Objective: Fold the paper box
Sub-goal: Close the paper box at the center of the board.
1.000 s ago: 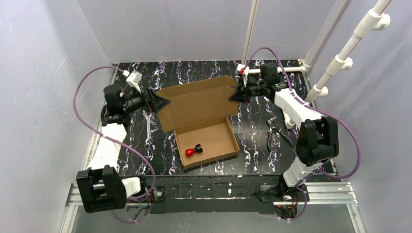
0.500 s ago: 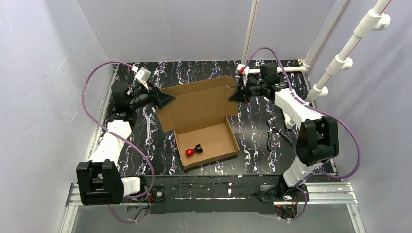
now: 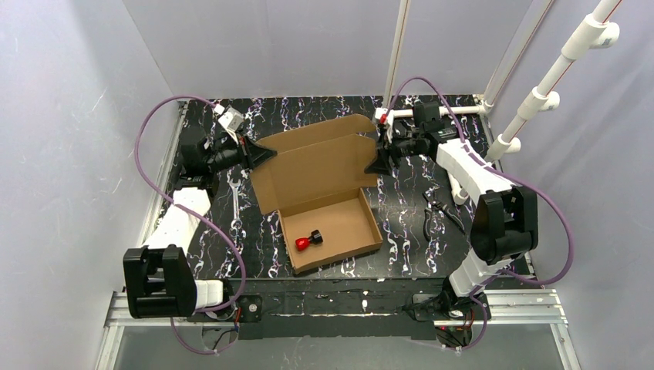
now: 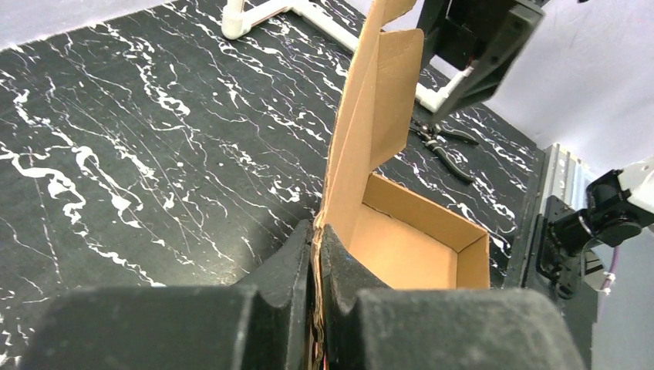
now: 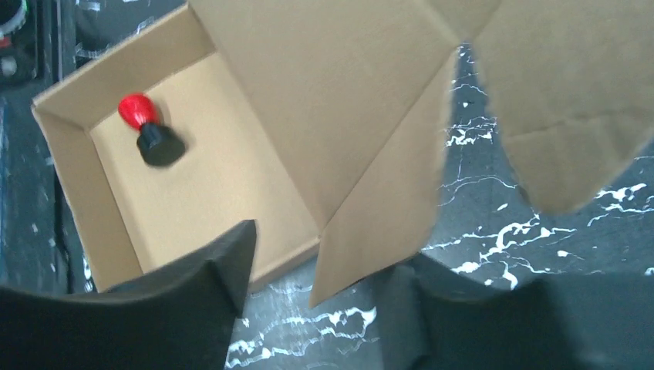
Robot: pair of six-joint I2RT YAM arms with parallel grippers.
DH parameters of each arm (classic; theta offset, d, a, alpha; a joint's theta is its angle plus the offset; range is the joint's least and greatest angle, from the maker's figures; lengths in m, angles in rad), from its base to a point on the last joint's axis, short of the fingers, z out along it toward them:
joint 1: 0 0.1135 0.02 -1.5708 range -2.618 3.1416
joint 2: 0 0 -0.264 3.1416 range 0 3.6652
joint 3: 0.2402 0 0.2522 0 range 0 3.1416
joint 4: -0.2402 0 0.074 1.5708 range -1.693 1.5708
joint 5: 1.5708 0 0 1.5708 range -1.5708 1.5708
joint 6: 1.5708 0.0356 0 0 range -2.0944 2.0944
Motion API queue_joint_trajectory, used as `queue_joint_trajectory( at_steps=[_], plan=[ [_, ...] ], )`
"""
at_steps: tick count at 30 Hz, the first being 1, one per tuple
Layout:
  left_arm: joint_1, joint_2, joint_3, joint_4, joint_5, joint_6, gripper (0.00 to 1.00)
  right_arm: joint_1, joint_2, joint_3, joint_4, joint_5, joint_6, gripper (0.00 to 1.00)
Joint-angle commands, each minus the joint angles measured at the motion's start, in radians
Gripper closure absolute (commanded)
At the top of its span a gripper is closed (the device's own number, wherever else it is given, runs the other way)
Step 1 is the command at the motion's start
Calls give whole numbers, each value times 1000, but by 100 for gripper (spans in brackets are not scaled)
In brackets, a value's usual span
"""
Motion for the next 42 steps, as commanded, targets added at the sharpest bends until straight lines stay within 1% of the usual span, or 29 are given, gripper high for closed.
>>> queue_joint_trajectory(
  at_steps=[1,2,4,6,8,9,10,12,13,15,18,20,23,25,27,29,31,38,42],
  plan=[
    [1,-70,-8,18,-6,96,100,-48,-107,92,-306,-54,-274,26],
    [0,-78,-10,18,-6,104,100,-62,-121,99,-337,-51,-296,23],
    [1,-91,-17,18,-1,117,100,-91,-140,99,-356,-32,-305,22],
    [1,-103,-24,18,1,129,100,-111,-145,100,-341,-9,-294,22],
    [1,-112,-32,18,2,140,100,-130,-138,95,-268,23,-212,26],
    [1,-117,-35,18,3,143,100,-139,-130,100,-235,34,-181,30],
    [1,-121,-36,18,5,146,100,-143,-119,106,-188,71,-133,40],
    [1,-128,-38,18,10,149,100,-144,-98,115,-84,180,-11,69],
    [1,-129,-39,18,14,150,100,-140,-84,114,-33,230,27,78],
    [1,-129,-39,18,23,153,100,-123,-55,104,71,297,80,88],
    [1,-129,-37,18,38,153,100,-103,5,85,237,320,156,91],
    [0,-128,-36,18,43,150,100,-102,46,68,351,279,231,91],
    [1,-127,-36,18,48,147,100,-85,103,47,480,167,321,91],
    [1,-124,-35,18,49,146,100,-66,128,45,493,95,311,89],
    [0,-122,-35,17,55,145,100,-40,132,29,510,52,297,85],
    [1,-118,-33,17,59,146,100,-13,131,18,498,7,263,78],
    [1,-118,-33,18,67,147,100,2,127,12,481,-31,228,69],
    [1,-111,-31,18,68,147,100,14,119,8,429,-146,153,50],
    [1,-100,-22,18,90,146,100,26,109,-14,432,-143,148,34]
  ],
)
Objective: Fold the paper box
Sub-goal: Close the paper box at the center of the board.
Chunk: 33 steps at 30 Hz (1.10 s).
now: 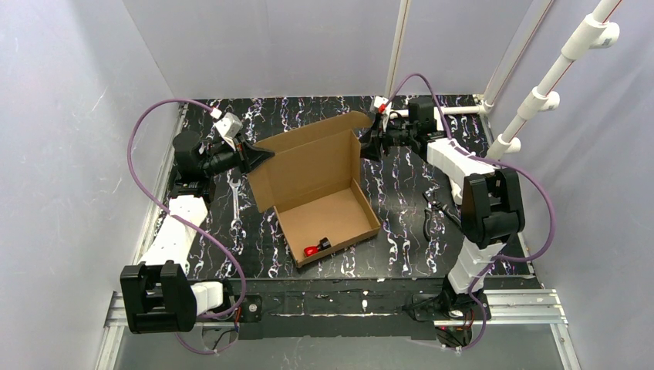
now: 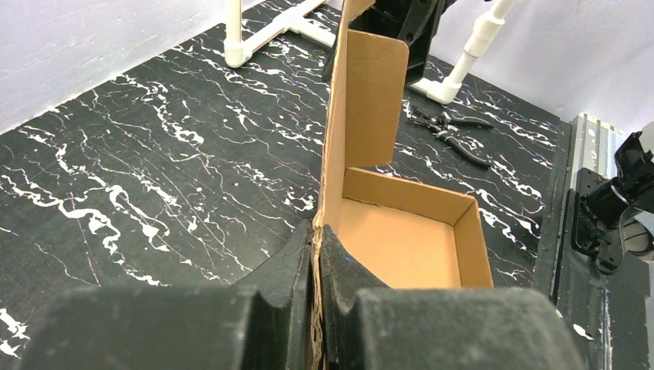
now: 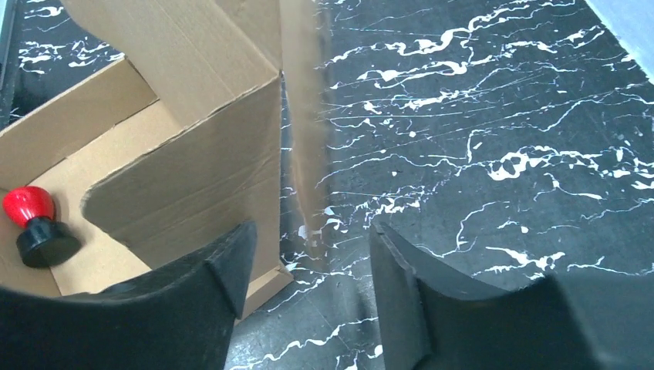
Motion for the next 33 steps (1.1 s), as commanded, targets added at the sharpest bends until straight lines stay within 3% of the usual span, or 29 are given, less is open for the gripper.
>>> queue_joint_trajectory(
  at_steps=[1,10,17,24,27,30,33],
  plan=[
    [-4,-1,11,15,57,11,100,29,-28,-19,16,-84,-24,31],
    [-4,39,49,14,127,-13,100,50,45,29,53,-196,-1,26],
    [-5,54,64,14,139,-28,100,106,42,40,16,-200,-54,24],
    [-4,50,55,16,97,-23,100,115,4,42,-159,-216,-196,22],
    [-4,62,59,15,101,-28,100,120,-4,30,-160,-232,-201,20],
    [-4,63,63,15,109,-33,100,139,7,45,-157,-237,-190,22],
    [-5,62,62,15,116,-36,100,163,22,73,-166,-228,-189,32]
  ],
)
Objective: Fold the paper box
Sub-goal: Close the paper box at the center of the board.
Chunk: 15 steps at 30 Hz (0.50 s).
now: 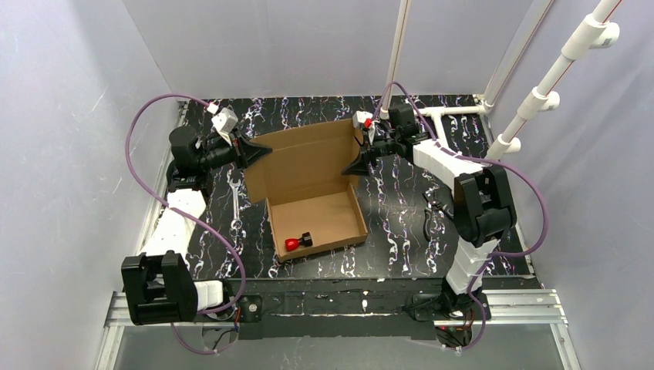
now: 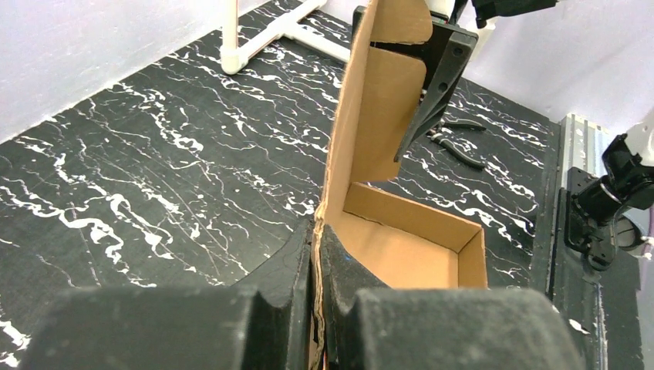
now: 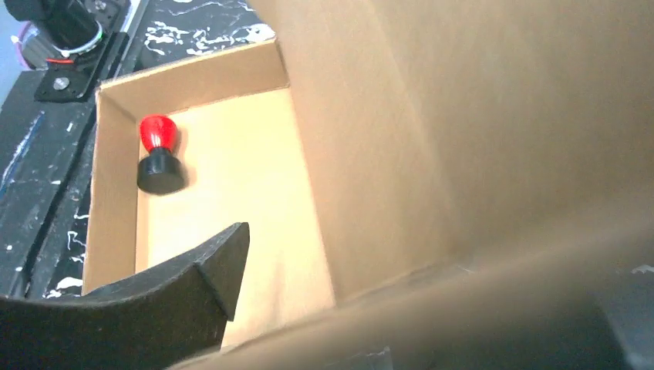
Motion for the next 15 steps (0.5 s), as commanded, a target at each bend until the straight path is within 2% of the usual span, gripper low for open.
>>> queue_joint_trajectory(
  at_steps=[1,4,6,8,10,12,14,15],
  plan=[
    [-35,7,19,-15,51,-18,100,76,-8,68,-33,-53,-4,35],
    [-35,7,15,-13,48,-19,100,82,-1,83,-53,-49,-16,49],
    [-35,7,13,-13,42,-17,100,82,-8,79,-65,-41,-33,51],
    [-34,6,14,-14,33,-16,100,82,-19,77,-104,-33,-71,42],
    [-33,5,13,-12,12,-13,100,78,-37,91,-184,-11,-133,24],
    [-24,-4,7,-12,-9,-8,100,63,-63,108,-297,14,-199,10],
    [-13,-10,1,-12,-5,-3,100,30,-96,112,-379,20,-260,2],
    [-11,-13,-1,-13,2,2,100,10,-111,114,-425,25,-301,2]
  ],
)
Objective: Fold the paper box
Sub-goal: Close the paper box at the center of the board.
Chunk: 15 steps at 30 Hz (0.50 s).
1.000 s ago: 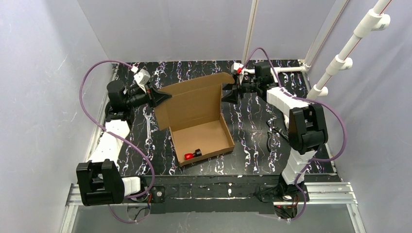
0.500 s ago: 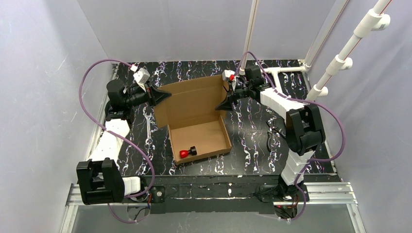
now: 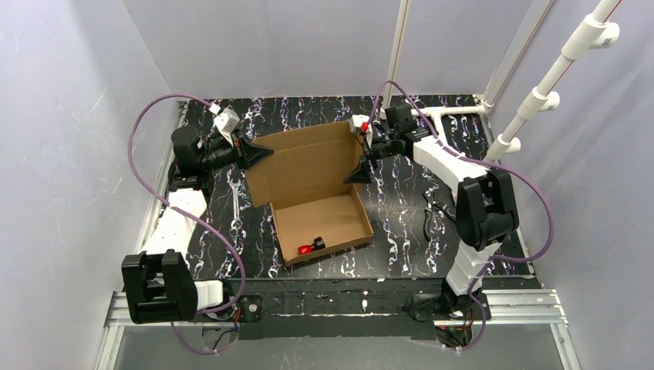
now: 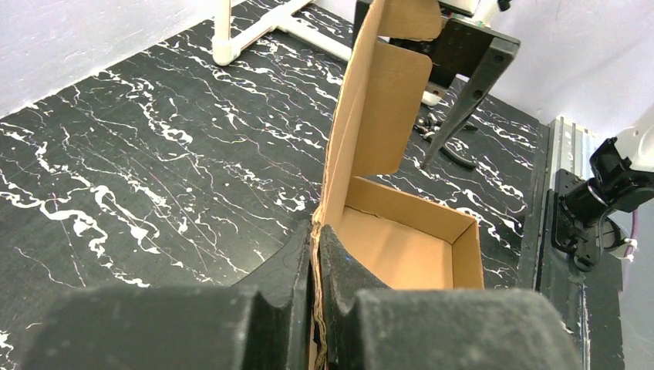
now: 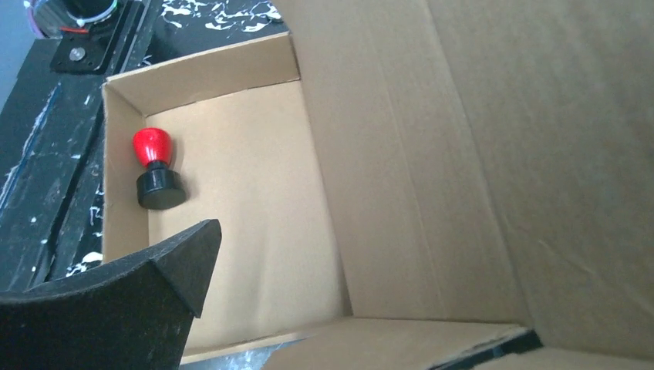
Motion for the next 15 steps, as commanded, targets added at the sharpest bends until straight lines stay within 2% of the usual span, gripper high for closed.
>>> queue_joint_trajectory(
  at_steps=[1,5,12,14,15],
  plan=[
    [-4,-21,-3,9,22,18,100,-38,-114,53,-285,10,-240,2],
    [-3,-20,-5,9,46,27,100,-92,-148,86,-498,61,-461,2],
    [1,-40,-12,10,65,51,100,-200,-176,174,-789,115,-704,2],
    [2,-42,-14,9,70,58,100,-221,-169,209,-837,135,-735,2],
    [2,-43,-14,9,73,62,100,-228,-168,215,-814,147,-702,2]
  ],
)
